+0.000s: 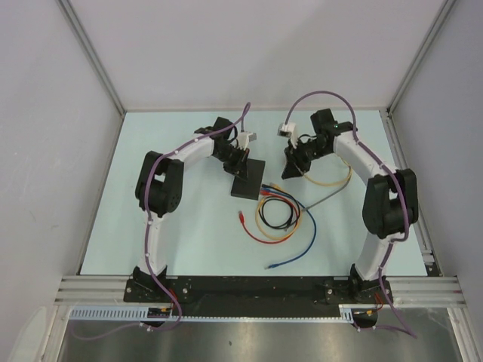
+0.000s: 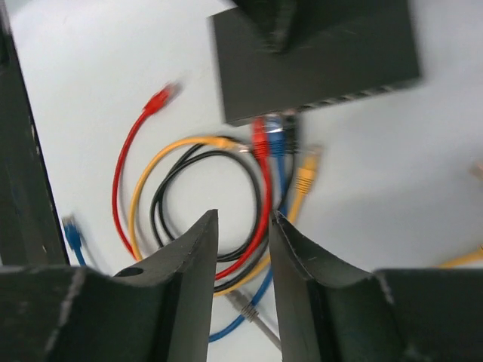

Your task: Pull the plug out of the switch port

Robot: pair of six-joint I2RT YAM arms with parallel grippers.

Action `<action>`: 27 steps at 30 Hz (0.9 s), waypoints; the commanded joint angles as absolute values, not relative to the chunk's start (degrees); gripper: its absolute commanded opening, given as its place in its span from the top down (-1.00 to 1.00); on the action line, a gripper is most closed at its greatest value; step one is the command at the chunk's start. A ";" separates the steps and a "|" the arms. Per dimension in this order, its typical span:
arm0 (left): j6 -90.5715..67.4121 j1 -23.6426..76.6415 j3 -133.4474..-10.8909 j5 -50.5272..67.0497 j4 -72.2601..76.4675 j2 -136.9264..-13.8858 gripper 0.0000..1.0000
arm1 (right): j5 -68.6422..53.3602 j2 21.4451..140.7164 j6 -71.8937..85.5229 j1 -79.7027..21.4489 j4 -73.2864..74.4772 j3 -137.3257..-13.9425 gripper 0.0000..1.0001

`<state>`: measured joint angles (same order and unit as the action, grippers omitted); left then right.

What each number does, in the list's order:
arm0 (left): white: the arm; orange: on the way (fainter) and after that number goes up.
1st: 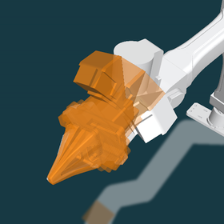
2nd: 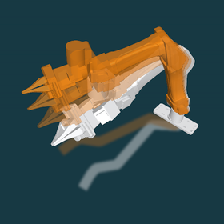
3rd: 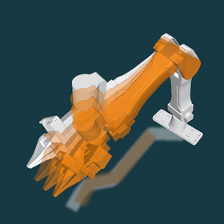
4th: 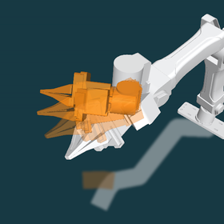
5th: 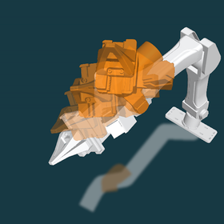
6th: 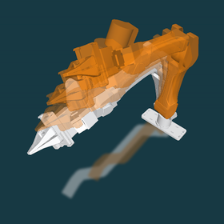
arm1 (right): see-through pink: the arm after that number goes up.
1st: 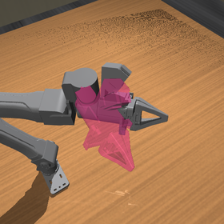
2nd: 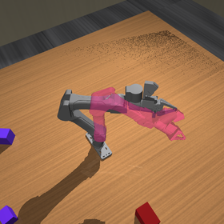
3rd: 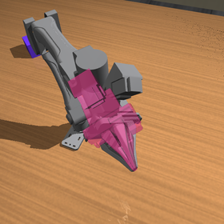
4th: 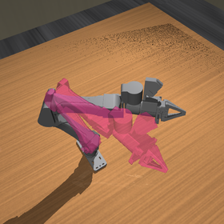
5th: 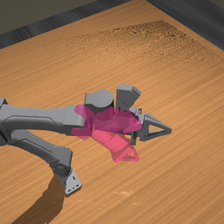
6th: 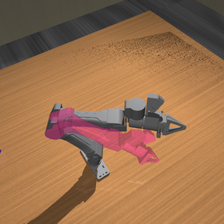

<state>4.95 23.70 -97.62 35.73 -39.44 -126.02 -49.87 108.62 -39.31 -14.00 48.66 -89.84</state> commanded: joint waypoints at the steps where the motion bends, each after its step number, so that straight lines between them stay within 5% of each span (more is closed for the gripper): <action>1: 4.92 24.17 -99.05 34.72 -38.85 -127.09 0.94 | -47.29 102.75 -58.31 -18.89 56.22 -82.64 0.28; 14: 3.87 24.08 -102.48 37.87 -42.80 -127.88 0.91 | -41.66 94.75 -69.25 -31.99 55.37 -66.81 0.51; 27: 1.05 24.08 -99.14 41.66 -41.75 -128.23 0.86 | -36.65 95.19 -66.36 -38.67 48.27 -62.14 0.50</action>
<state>2.37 23.77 -99.55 40.01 -42.09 -128.16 -39.97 95.70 -67.48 -37.26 54.24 -63.70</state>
